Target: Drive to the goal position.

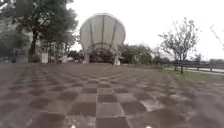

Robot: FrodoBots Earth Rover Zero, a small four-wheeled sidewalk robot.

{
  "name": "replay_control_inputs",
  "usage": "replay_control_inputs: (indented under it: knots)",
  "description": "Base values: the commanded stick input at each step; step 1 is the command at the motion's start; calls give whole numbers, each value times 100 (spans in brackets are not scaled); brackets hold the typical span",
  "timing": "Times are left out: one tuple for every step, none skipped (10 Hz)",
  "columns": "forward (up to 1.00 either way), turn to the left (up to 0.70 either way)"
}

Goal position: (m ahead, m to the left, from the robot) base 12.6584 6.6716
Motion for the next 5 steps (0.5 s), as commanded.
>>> replay_control_inputs:
  knots:
    - [85,0]
    - [85,0]
    - [85,0]
    - [85,0]
    - [85,0]
